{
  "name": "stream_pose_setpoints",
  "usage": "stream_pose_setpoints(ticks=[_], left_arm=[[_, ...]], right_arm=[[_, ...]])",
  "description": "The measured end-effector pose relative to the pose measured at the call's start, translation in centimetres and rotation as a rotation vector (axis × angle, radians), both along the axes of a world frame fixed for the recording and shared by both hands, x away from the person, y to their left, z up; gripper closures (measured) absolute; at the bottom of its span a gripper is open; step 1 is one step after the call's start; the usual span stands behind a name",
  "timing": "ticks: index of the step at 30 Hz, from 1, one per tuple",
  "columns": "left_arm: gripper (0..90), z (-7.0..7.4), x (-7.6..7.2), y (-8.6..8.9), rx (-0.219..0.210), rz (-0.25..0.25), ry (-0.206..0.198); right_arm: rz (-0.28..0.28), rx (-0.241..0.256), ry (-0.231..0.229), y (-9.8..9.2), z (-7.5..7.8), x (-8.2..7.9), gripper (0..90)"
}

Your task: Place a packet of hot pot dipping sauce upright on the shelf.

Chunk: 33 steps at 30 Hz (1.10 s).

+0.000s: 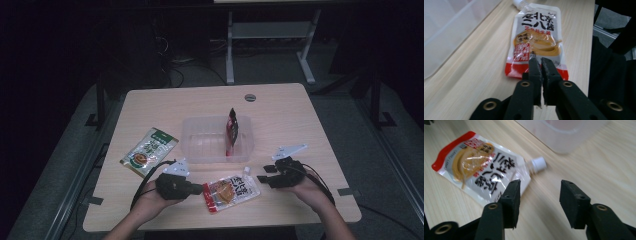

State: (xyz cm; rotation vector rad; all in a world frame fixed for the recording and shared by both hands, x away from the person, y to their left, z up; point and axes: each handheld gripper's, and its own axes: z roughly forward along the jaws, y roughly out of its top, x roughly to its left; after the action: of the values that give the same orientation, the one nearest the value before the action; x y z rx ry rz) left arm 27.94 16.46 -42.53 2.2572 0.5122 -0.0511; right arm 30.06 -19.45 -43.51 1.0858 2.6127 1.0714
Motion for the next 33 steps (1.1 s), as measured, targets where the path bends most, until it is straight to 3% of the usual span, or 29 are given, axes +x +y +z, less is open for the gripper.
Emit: stream_pose_setpoints(ticks=[2,7,11,14,18,24,27,33], left_arm=[[89.4,-0.1,0.1,-0.6,0.010,-0.011,0.006],[89.4,-0.4,0.0,-1.8,0.034,-0.035,0.001],[89.3,-0.8,0.2,-2.3,0.045,-0.036,0.003],[89.3,-1.1,0.5,-2.6,0.037,-0.030,0.005],[89.2,-1.4,0.8,-3.0,0.054,-0.027,-0.006],[89.2,-1.8,1.2,-3.6,0.065,-0.029,-0.004],[89.2,-2.4,1.2,-3.9,0.088,-0.053,0.007],[89.3,-2.7,1.3,-3.9,0.088,-0.057,0.020]], right_arm=[[-0.048,0.022,0.004,-0.7,0.2,-0.5,46.3],[-0.051,0.003,0.000,-1.1,0.0,-1.1,46.7],[-0.087,0.041,0.001,-1.4,0.1,-1.4,48.4],[-0.072,0.047,0.009,-1.4,-0.2,-2.0,46.0],[-0.044,0.008,0.020,-1.1,-0.6,-2.6,43.3],[-0.036,0.028,0.020,-0.8,-0.5,-2.3,40.8],[-0.027,0.030,0.054,-0.7,-0.6,-2.3,36.3],[-0.031,0.051,0.090,-0.6,-0.6,-1.8,30.4]])
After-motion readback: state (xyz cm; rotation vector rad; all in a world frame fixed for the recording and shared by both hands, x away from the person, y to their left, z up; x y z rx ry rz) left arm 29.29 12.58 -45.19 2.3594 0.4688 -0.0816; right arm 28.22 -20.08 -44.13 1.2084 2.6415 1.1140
